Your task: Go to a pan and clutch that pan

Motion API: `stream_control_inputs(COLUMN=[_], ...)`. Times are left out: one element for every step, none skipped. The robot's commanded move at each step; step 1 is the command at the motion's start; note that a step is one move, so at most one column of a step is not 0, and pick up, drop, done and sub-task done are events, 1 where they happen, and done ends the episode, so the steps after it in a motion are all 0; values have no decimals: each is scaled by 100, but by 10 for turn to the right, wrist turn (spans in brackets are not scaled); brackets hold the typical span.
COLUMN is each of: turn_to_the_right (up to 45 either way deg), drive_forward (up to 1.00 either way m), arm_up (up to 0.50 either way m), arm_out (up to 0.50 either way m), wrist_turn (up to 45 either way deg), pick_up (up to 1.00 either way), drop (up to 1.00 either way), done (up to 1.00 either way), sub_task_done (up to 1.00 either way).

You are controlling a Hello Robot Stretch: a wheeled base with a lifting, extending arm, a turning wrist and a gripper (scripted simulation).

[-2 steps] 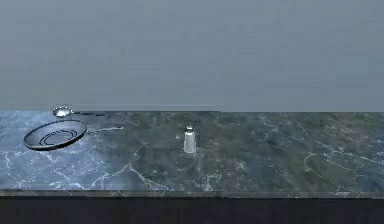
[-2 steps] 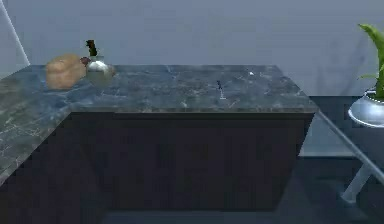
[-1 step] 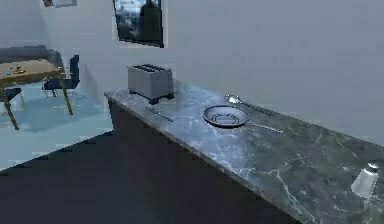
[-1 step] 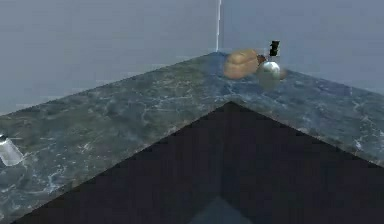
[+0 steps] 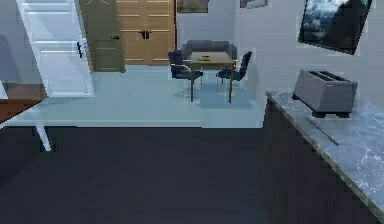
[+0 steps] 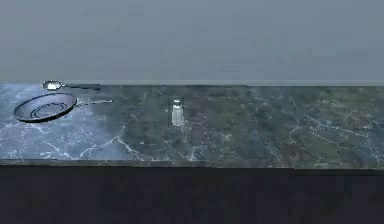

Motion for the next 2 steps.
stream_control_inputs(turn_to_the_right=[-330,450], drive_forward=[0,0], arm_up=[0,0], arm_out=[0,0], wrist_turn=[0,0], pick_up=[0,0], drop=[0,0], done=[0,0], sub_task_done=[0,0])
